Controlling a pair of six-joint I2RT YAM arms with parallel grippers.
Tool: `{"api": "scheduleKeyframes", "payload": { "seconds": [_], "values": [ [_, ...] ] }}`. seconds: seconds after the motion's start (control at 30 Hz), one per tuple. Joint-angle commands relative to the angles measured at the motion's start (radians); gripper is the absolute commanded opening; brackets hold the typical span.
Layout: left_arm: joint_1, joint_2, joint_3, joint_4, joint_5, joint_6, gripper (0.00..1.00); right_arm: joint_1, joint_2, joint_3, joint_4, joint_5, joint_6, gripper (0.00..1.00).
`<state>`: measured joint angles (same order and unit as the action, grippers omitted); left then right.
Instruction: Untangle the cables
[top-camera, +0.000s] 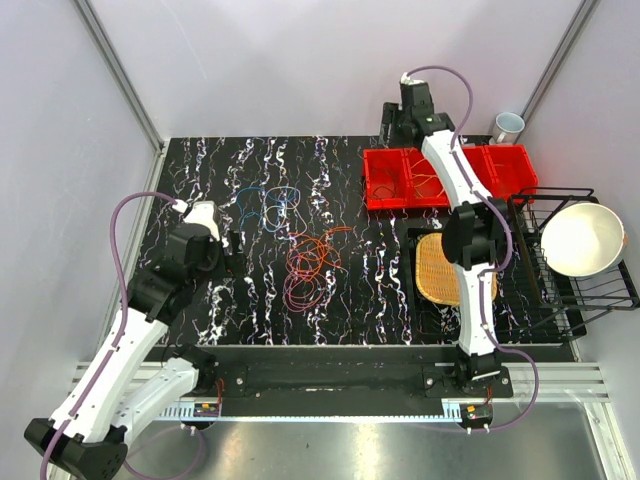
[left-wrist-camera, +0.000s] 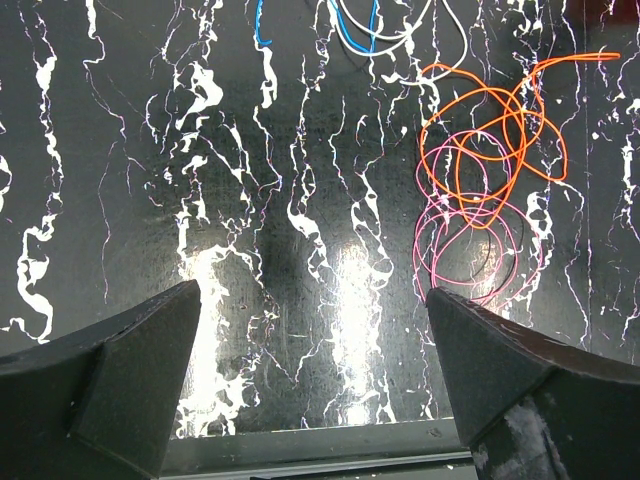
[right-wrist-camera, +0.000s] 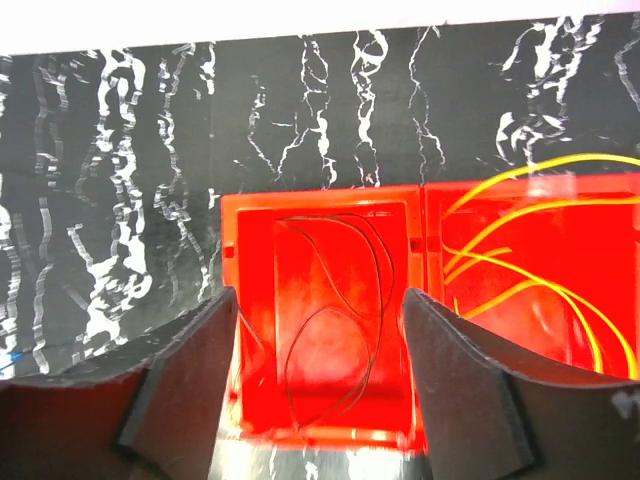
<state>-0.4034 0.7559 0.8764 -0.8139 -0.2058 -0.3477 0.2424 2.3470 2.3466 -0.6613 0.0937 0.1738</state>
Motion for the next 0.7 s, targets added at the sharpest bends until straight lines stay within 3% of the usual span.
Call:
{"api": "scheduleKeyframes", "payload": {
  "seconds": [0.0, 0.13, 0.33, 0.47, 0.67],
  "values": [
    [0.005, -0.004, 0.001, 0.044, 0.013, 0.004, 0.99, 0.011, -0.144, 0.086, -0.136, 0.035, 0.033, 0.76],
    [0.005, 0.022, 0.004, 0.039, 0.017, -0.007, 0.99, 0.017, -0.257, -0.025, -0.143, -0.014, 0.093, 0.80],
    [0.003, 0.101, 0.027, 0.028, 0.020, -0.031, 0.98, 0.060, -0.501, -0.378, -0.034, -0.069, 0.133, 0.82],
    [0.002, 0.186, 0.044, 0.100, 0.057, -0.085, 0.94, 0.072, -0.702, -0.695, 0.115, -0.179, 0.220, 0.83],
    [-0.005, 0.374, 0.107, 0.246, 0.072, -0.108, 0.89, 0.110, -0.856, -0.947, 0.204, -0.265, 0.291, 0.83]
  ]
}}
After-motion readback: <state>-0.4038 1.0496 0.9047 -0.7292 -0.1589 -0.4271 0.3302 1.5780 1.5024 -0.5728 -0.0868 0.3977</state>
